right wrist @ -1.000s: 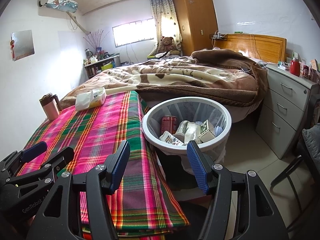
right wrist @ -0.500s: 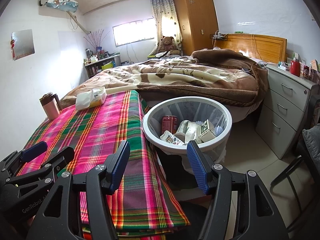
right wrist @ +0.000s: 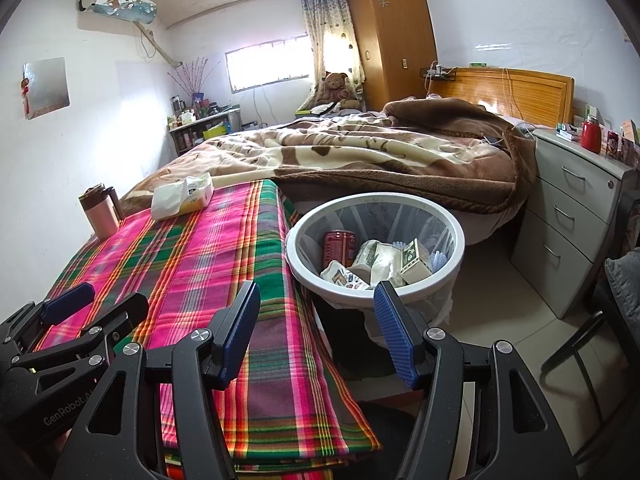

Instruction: Collect trash

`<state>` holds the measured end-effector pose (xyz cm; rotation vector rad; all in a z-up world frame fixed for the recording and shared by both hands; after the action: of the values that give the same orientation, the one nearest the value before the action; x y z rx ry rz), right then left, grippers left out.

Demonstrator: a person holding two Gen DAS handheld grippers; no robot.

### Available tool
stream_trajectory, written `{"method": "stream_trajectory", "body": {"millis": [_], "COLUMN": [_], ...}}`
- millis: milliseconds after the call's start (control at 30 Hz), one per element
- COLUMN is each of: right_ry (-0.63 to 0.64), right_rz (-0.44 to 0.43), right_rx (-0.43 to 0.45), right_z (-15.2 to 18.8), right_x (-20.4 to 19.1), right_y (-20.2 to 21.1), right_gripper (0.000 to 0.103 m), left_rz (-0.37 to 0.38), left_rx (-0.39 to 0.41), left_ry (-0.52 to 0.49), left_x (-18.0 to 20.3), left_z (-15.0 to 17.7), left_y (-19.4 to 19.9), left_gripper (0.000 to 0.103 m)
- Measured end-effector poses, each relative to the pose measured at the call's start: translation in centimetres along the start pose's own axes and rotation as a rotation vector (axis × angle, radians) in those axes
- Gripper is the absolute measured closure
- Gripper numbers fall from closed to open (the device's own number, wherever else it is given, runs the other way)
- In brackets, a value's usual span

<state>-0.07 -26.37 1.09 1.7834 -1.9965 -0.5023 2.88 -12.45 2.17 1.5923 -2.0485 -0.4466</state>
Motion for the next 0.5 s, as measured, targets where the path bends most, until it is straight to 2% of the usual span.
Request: {"method": "stream_trajectory", "body": {"millis": [500], "right_ry": [0.000], "right_rz": [0.000], "right_rx": [-0.002], "right_z": [0.02], "right_x": [-0.07], "right_y": [-0.02], "right_gripper": [0.042], "left_rz": [0.005], "left_rx": [-0.004], "left_ry": [0.004], "left_x": [0.04], "left_z": [0.14], "left_y": [-0.03], "left_gripper": [0.025]}}
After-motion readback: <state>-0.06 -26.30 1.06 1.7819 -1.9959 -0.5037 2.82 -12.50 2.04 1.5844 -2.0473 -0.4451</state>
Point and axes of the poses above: each gripper's, at about its wrist camera, not at the fingertips, and y roughly against the way its jaws point, x to its right, z to its underside, the point moved 1 cm from there along -y, roughly the way its jaws point, and after that the axes turned 13 degrees about y, right-handed, at the moved point
